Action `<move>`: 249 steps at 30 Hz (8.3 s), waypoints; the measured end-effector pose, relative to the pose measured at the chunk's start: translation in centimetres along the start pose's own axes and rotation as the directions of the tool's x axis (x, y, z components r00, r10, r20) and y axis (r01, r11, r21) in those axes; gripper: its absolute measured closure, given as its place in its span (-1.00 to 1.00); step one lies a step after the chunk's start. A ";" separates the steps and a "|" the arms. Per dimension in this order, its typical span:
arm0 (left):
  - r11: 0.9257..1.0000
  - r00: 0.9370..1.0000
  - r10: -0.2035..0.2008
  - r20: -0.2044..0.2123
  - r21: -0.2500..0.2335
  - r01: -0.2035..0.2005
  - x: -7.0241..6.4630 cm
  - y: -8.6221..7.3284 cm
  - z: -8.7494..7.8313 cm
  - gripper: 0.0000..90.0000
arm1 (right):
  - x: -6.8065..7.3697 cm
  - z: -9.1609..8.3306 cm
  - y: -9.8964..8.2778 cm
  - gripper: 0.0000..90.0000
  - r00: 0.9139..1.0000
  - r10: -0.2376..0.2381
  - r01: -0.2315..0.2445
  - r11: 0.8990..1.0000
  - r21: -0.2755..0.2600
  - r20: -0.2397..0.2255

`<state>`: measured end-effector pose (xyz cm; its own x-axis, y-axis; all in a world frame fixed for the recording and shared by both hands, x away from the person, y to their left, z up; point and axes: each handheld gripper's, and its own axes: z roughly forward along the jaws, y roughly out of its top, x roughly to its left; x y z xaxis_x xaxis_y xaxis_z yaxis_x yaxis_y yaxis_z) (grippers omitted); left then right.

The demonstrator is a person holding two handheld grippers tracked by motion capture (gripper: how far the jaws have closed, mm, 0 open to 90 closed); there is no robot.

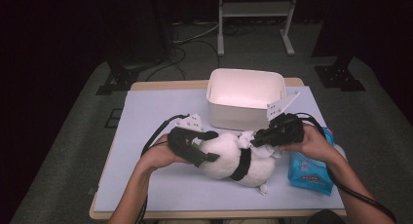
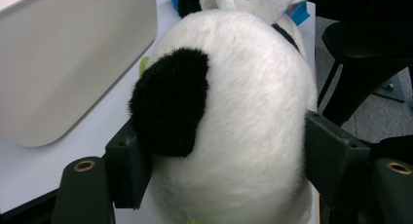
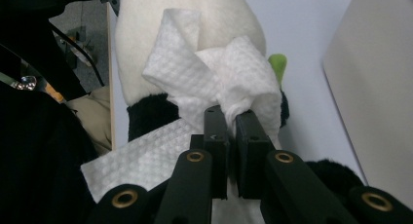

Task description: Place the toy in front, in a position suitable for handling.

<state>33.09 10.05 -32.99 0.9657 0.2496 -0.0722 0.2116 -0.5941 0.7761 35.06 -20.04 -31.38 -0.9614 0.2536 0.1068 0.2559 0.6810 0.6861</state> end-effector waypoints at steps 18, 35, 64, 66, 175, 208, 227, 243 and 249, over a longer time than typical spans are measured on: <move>1.000 0.999 -0.007 -0.038 0.000 0.007 0.3 0.8 -2.1 -0.33 | 0.8 1.5 3.4 0.88 0.998 -0.058 0.057 0.998 -0.011 -0.032; 1.000 0.999 -0.012 -0.035 -0.013 0.012 0.3 1.3 -1.7 -0.64 | 0.1 1.8 1.0 0.88 0.999 -0.027 0.027 1.000 0.003 -0.038; 0.995 0.995 -0.071 0.070 -0.062 0.075 1.1 -0.7 1.2 -0.50 | -0.6 -0.4 -2.6 0.88 0.999 0.053 -0.053 0.998 -0.027 -0.002; 0.996 0.997 -0.059 0.057 -0.067 0.062 1.0 -0.3 0.9 -0.46 | -0.7 -0.5 -2.5 0.88 0.999 0.049 -0.048 0.998 -0.037 0.002; 0.998 1.000 0.017 0.001 -0.068 -0.016 0.4 2.1 -1.3 -0.39 | -0.5 -2.3 4.3 0.88 0.999 -0.031 0.034 0.996 -0.083 0.038; 0.997 0.999 0.049 0.013 -0.063 -0.049 -0.1 4.1 0.5 -0.40 | 0.7 -2.9 6.4 0.87 0.994 -0.087 0.091 0.994 -0.063 0.059; 0.998 0.999 0.021 0.029 -0.059 -0.019 0.1 4.2 1.6 -0.70 | 0.5 -3.0 5.9 0.88 0.994 -0.085 0.086 0.996 -0.011 0.071; 0.996 0.995 -0.016 0.102 -0.087 0.025 0.6 2.0 3.5 -0.84 | 0.2 -3.6 4.6 0.88 0.995 -0.066 0.067 0.998 -0.012 0.074; 0.991 0.996 -0.024 0.083 -0.126 0.035 0.6 2.1 3.4 -0.40 | -0.1 -3.8 4.2 0.88 0.995 -0.052 0.054 0.998 -0.025 0.089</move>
<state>34.66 6.40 -33.52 0.9694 0.1998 -0.1427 0.2243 -0.4841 0.8458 35.81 -19.86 -25.77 -0.9605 0.2781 0.0071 0.2009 0.6760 0.7090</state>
